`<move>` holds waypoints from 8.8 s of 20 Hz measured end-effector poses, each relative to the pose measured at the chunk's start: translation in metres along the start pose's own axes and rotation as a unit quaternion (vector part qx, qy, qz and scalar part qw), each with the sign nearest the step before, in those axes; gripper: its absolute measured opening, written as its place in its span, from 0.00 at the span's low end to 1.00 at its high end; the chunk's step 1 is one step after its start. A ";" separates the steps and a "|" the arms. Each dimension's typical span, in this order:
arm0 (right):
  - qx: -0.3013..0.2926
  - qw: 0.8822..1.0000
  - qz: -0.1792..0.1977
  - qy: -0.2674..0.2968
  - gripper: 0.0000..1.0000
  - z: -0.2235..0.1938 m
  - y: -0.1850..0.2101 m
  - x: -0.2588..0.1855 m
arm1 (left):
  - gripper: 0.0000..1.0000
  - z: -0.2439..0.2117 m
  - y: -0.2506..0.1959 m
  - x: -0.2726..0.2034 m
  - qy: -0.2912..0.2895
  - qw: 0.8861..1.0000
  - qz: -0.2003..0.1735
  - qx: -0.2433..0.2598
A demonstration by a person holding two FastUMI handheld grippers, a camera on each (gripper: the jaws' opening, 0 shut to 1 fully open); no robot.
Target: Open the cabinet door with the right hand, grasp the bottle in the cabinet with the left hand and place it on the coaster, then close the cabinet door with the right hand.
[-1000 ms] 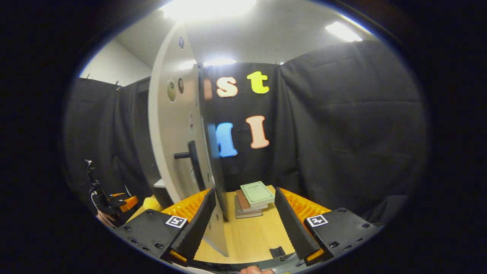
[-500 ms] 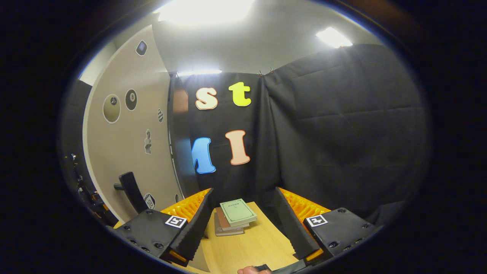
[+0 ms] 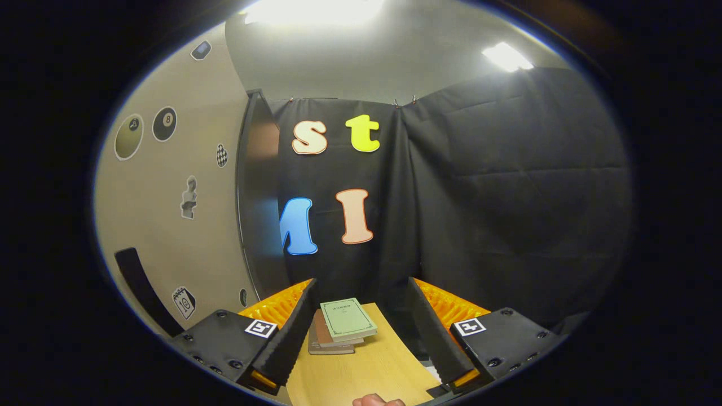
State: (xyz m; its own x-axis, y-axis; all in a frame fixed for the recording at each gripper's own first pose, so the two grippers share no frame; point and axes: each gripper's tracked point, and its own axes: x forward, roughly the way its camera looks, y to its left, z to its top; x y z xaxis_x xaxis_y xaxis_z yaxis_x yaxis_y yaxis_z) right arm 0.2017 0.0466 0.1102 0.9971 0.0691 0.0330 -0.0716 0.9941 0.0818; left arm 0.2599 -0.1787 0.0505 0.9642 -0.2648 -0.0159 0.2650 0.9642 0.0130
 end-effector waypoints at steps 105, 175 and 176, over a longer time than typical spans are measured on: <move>0.014 0.987 -0.020 0.157 0.98 -0.151 0.035 -0.057 | 0.90 -0.366 0.078 -0.272 0.118 0.992 0.051 -0.007; 0.011 0.970 0.237 0.055 0.97 -0.021 0.265 -0.077 | 0.89 -0.085 0.191 -0.360 0.054 0.978 0.200 -0.021; 0.012 0.967 0.247 0.059 0.97 -0.021 0.276 -0.076 | 0.87 -0.084 0.191 -0.362 0.054 0.977 0.204 -0.019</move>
State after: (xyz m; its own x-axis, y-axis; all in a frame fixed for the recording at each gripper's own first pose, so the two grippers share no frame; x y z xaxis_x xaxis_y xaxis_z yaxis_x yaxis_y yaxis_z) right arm 0.1068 0.3175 0.1096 0.8369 0.5460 -0.0393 -0.5396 0.8349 0.1088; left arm -0.0390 0.1028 -0.0249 0.9818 0.1441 -0.1235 -0.1448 0.9895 0.0037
